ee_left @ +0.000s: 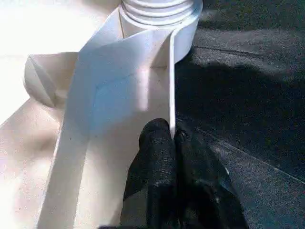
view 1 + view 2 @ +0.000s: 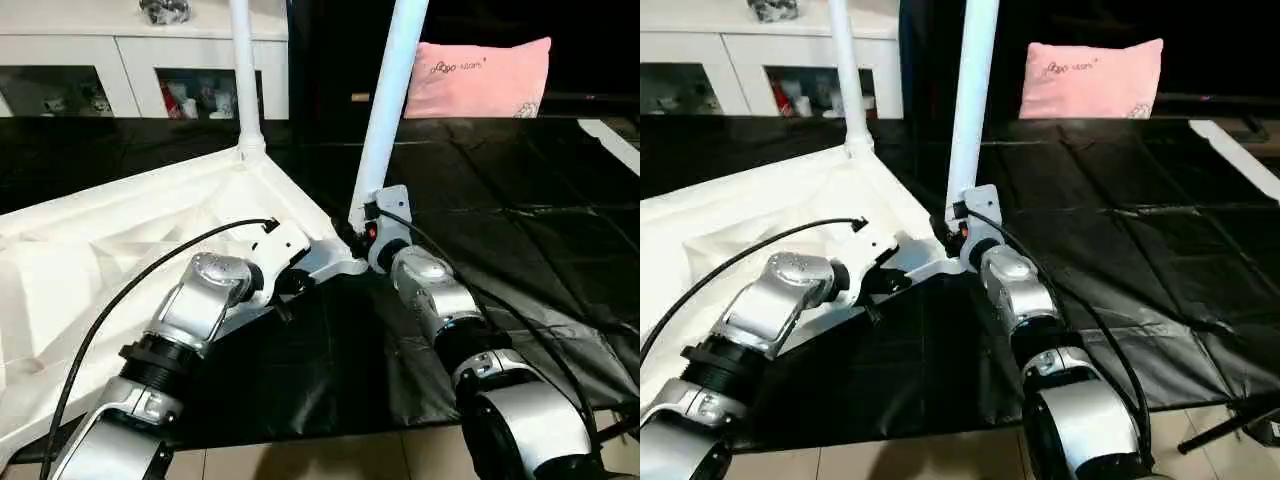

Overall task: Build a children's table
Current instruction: Rotate leg to tighten

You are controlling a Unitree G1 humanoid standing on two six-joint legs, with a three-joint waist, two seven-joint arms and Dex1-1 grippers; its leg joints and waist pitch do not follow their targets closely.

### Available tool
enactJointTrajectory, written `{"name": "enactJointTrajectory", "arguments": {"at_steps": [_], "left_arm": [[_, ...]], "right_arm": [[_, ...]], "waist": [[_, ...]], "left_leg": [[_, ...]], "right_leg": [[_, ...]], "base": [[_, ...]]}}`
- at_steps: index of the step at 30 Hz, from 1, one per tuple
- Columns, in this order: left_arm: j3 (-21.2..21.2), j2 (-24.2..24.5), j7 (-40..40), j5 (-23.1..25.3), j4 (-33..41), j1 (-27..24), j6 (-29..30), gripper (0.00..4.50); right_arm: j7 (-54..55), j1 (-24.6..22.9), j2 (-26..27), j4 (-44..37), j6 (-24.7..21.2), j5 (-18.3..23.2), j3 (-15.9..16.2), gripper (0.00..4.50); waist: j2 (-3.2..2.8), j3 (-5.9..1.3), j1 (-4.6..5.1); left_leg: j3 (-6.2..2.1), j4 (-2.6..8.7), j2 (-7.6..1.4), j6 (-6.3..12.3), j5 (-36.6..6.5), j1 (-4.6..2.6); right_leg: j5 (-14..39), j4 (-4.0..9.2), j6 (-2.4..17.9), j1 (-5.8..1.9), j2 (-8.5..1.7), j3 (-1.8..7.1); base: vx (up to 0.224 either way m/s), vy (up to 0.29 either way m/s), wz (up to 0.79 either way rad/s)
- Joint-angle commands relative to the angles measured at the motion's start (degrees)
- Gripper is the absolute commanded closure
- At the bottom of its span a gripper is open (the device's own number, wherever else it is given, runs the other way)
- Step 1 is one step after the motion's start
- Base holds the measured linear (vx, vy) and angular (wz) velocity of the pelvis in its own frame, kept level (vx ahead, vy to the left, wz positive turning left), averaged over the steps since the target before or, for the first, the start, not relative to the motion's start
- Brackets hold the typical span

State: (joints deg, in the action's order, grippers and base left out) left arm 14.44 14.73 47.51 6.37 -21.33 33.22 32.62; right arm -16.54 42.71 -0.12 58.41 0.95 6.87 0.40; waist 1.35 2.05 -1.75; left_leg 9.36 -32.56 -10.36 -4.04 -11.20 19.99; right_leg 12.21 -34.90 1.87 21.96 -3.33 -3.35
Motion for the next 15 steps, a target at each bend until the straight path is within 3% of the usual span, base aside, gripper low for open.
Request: {"name": "enactJointTrajectory", "arguments": {"at_steps": [1,3,5,7,8,9,11,13,14,15], "left_arm": [[0.63,-0.2,-0.27,-0.43,-0.55,1.41,-2.33,4.5],[0.68,-0.09,-0.63,-0.22,-1.17,1.52,-2.97,4.5],[1.08,0.48,-0.84,0.44,-3.05,1.91,-4.81,4.5],[1.19,0.74,-0.79,0.66,-4.27,2.2,-5.79,4.5],[1.19,0.75,-0.79,0.66,-4.3,2.21,-5.81,4.5],[1.21,0.77,-0.79,0.68,-4.42,2.25,-5.92,4.5],[1.46,1.03,-0.62,0.87,-6.24,2.82,-7.5,4.5],[1.46,1.03,-0.62,0.87,-6.24,2.82,-7.5,4.5],[1.97,1.43,0.45,0.82,-8.56,3.57,-10.94,4.5],[1.97,1.43,0.45,0.82,-8.56,3.57,-10.94,4.5]], "right_arm": [[0.85,-4.01,-1.08,4.38,-1.99,-1.02,0.0,1.07],[0.47,-4.6,-1.42,3.55,-1.62,-1.1,0.04,0.97],[-3.31,-8.37,-2.22,-2.16,-1.06,0.84,-1.25,0.86],[-5.73,-11.4,-3.06,-6.12,-0.58,1.06,-0.9,0.53],[-5.78,-11.47,-3.09,-6.21,-0.55,1.05,-0.88,0.49],[-6.04,-11.74,-3.16,-6.53,-0.44,1.05,-0.79,0.44],[-8.89,-15.67,-4.28,-11.16,0.53,1.38,0.17,0.2],[-8.89,-15.67,-4.28,-11.16,0.53,1.38,0.17,0.1],[-12.68,-20.68,-6.34,-17.04,2.33,1.66,1.32,0.03],[-12.68,-20.68,-6.34,-17.04,2.33,1.66,1.32,0.03]], "waist": [[-1.06,-2.29,-0.32],[-1.01,-2.32,-0.41],[-1.57,-2.32,-0.78],[-1.26,-2.44,-1.12],[-1.58,-2.4,-1.17],[-1.47,-2.35,-1.24],[-1.99,-2.18,-1.39],[-1.68,-1.96,-1.35],[-1.9,-1.9,-1.35],[-2.01,-1.99,-1.83]], "left_leg": [[-0.61,4.05,-2.88,0.43,-13.01,0.1],[-0.6,4.03,-2.9,0.89,-11.26,0.18],[-0.41,3.87,-2.95,1.45,-11.42,-0.08],[-0.44,3.82,-3.03,2.22,-9.29,0.09],[-0.51,3.81,-2.95,2.35,-8.91,0.17],[-0.42,3.78,-2.98,2.46,-9.0,0.12],[-0.4,3.82,-2.93,2.22,-10.2,0.11],[-0.54,4.19,-3.03,1.68,-12.84,0.03],[-0.57,4.19,-3.0,1.5,-13.48,-0.03],[-0.29,3.88,-2.92,1.68,-14.13,-0.58]], "right_leg": [[9.19,4.81,12.04,-2.14,-5.06,3.25],[7.03,4.41,12.26,-2.26,-4.89,3.18],[6.48,4.62,12.29,-2.14,-5.06,3.28],[2.89,4.19,12.39,-2.57,-4.93,3.17],[2.54,4.12,12.48,-2.62,-4.91,3.1],[3.04,4.25,12.67,-2.56,-4.98,3.08],[5.19,4.59,12.49,-2.5,-5.04,3.13],[10.66,5.07,11.49,-2.46,-5.08,3.03],[12.19,5.17,11.31,-2.34,-5.06,3.01],[13.6,5.72,9.83,-2.07,-4.89,3.12]], "base": [[0.0,0.0,0.0],[0.0,0.0,0.0],[0.0,0.0,0.0],[0.0,0.0,0.0],[0.0,0.0,0.0],[0.0,0.0,0.0],[0.0,0.0,0.0],[0.0,0.0,0.0],[0.0,0.0,0.0],[0.0,0.0,0.0]]}}
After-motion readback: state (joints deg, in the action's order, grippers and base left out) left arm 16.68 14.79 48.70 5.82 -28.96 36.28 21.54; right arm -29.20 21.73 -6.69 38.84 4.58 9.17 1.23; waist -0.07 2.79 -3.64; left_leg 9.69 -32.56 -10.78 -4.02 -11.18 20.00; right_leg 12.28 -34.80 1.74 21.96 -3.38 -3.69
